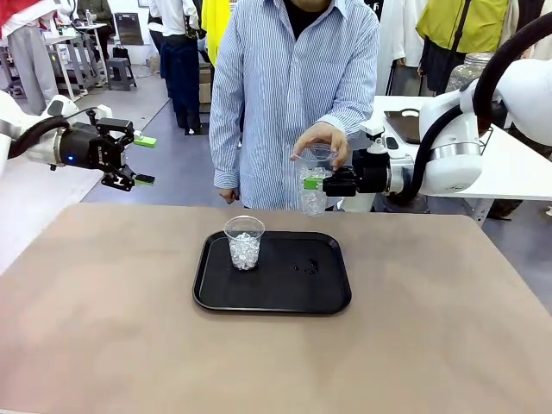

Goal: Pour the drink into the iced cup.
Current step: Open the gripper to release the iced cup you were holding, then pick up the iced cup indicated by the human and present it to them.

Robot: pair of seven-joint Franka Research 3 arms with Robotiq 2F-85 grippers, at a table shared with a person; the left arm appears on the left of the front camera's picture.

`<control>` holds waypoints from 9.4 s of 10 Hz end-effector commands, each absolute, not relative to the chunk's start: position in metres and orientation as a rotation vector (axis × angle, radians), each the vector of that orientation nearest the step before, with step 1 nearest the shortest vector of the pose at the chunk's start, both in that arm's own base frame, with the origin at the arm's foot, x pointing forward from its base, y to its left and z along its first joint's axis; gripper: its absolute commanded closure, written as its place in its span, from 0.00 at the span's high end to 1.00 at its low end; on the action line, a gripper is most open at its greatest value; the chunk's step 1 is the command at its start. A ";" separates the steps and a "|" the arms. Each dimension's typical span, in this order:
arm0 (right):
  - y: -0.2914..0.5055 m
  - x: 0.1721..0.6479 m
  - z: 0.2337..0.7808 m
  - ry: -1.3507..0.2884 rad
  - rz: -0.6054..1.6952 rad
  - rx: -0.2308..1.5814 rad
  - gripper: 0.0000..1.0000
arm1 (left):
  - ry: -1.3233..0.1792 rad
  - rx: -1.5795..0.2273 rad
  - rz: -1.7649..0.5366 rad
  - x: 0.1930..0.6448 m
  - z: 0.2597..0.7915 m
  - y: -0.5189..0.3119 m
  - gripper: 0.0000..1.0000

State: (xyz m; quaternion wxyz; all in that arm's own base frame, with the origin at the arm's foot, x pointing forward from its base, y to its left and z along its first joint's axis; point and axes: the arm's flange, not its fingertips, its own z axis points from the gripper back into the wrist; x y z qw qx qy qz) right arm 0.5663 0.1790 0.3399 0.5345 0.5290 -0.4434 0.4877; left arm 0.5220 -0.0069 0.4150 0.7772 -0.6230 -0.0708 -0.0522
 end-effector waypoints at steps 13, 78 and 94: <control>0.101 0.544 0.329 -1.106 1.104 1.218 1.00 | -0.159 -1.344 -0.111 0.519 0.417 -0.008 1.00; 0.024 0.488 0.290 -1.177 1.099 1.135 1.00 | -0.159 -1.344 -0.111 0.519 0.417 -0.008 1.00; 0.024 0.488 0.290 -1.177 1.099 1.135 1.00 | -0.159 -1.344 -0.111 0.519 0.417 -0.008 1.00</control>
